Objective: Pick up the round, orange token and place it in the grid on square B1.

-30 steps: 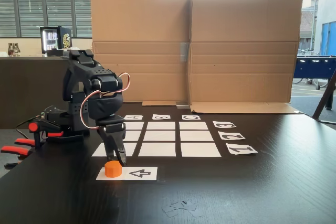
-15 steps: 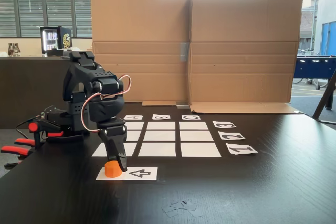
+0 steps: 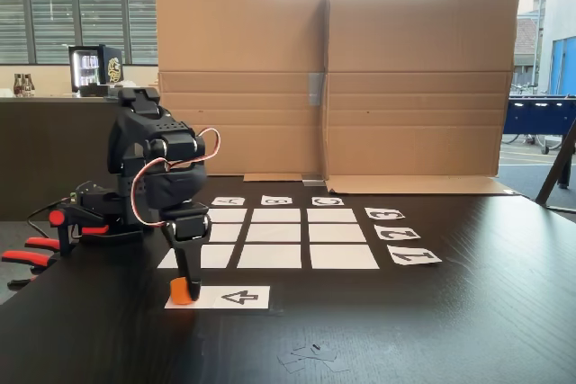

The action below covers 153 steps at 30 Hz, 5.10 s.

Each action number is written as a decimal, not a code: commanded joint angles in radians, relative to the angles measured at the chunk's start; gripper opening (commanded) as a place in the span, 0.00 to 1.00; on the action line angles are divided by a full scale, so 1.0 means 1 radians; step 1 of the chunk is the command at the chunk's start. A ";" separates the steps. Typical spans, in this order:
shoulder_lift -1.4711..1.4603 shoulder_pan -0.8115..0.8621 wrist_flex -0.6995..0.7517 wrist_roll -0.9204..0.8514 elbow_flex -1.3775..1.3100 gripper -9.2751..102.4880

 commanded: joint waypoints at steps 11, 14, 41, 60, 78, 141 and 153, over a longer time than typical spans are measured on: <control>0.572 -0.017 0.058 -0.164 0.150 0.07; 0.673 -0.075 0.080 -0.173 0.236 0.07; 0.465 -0.503 0.114 -0.081 0.400 0.07; 0.150 -0.604 0.072 -0.014 0.213 0.07; 0.017 -0.706 0.040 0.057 0.129 0.07; 2.269 0.815 -0.502 -0.097 1.867 0.08; 2.270 0.822 -0.502 -0.091 1.867 0.08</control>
